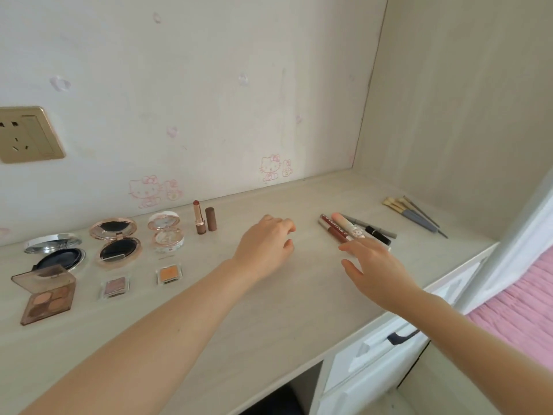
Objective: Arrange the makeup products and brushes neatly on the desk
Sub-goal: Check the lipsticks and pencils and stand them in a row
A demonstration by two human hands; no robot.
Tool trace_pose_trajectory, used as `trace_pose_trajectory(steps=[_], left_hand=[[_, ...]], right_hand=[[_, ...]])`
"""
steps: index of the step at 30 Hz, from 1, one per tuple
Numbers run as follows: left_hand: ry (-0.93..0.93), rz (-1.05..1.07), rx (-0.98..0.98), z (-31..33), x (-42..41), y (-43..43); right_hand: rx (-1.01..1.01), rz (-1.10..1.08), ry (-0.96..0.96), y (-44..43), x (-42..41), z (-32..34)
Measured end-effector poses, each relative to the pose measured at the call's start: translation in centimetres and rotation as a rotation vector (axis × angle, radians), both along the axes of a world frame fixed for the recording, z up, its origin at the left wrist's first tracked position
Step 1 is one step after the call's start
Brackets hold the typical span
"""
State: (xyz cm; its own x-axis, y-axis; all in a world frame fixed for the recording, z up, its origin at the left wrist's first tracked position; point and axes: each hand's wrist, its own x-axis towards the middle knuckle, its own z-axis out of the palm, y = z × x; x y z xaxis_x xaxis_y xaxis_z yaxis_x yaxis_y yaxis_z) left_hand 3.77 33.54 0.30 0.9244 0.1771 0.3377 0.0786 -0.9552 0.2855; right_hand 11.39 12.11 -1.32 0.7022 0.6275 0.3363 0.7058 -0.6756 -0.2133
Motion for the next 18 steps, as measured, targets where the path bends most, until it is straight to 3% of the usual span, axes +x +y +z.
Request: trace_pose_trajectory(steps=[10,18], left_hand=[[0.009,-0.097,-0.061,-1.8,4.6,-3.8],[-0.052,-0.186,-0.127,-1.4,9.0,-6.7]], right_hand=[[0.049,-0.067,-0.036,-3.4,3.5,-0.6],[0.051,-0.253,0.000,-4.5,7.2,-0.6]])
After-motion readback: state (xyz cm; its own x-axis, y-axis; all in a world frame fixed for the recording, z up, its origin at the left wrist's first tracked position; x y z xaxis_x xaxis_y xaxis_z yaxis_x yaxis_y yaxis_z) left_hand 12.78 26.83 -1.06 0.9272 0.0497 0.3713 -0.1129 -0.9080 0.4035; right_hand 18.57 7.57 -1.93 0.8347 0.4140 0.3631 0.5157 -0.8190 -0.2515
